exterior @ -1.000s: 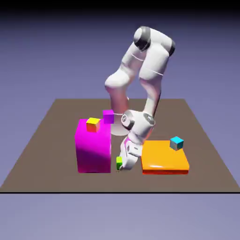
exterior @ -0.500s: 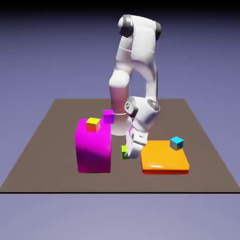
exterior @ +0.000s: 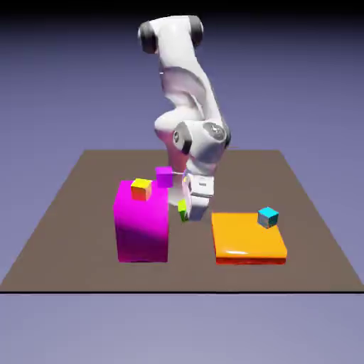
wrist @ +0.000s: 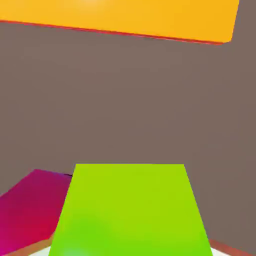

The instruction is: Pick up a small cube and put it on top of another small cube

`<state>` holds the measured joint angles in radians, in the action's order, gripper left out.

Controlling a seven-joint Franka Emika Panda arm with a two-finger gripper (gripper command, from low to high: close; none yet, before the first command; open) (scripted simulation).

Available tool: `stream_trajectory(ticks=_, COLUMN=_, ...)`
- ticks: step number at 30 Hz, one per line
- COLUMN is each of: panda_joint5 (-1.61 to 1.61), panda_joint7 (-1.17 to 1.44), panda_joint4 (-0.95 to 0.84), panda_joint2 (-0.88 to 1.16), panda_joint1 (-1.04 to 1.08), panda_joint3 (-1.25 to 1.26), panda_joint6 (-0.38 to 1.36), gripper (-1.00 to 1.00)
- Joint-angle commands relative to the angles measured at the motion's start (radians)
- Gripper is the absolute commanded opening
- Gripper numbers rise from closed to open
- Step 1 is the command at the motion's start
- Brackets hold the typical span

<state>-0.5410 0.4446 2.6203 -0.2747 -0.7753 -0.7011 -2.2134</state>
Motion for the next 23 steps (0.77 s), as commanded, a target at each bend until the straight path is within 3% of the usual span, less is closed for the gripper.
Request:
stream_trajectory(ticks=1, panda_joint5=-0.012, panda_joint7=0.008, panda_joint4=-0.005, panda_joint2=-0.029, panda_joint1=0.036, panda_joint3=0.026, panda_joint6=0.023, gripper=-1.00)
stream_trajectory(ticks=13, panda_joint5=-0.167, panda_joint7=0.109, panda_joint4=-0.031, panda_joint2=-0.357, panda_joint1=0.465, panda_joint3=0.355, panda_joint6=0.287, gripper=-1.00)
stream_trajectory(ticks=20, panda_joint5=-0.285, panda_joint7=0.055, panda_joint4=0.076, panda_joint2=-0.252, panda_joint1=0.513, panda_joint3=0.288, panda_joint6=0.082, gripper=-1.00)
stream_trajectory(ticks=21, panda_joint5=-0.285, panda_joint7=0.055, panda_joint4=0.076, panda_joint2=-0.252, panda_joint1=0.513, panda_joint3=0.288, panda_joint6=0.082, gripper=1.00)
stream_trajectory(ticks=23, panda_joint5=-0.263, panda_joint7=0.066, panda_joint4=0.057, panda_joint2=-0.274, panda_joint1=0.504, panda_joint3=0.306, panda_joint6=0.126, gripper=1.00)
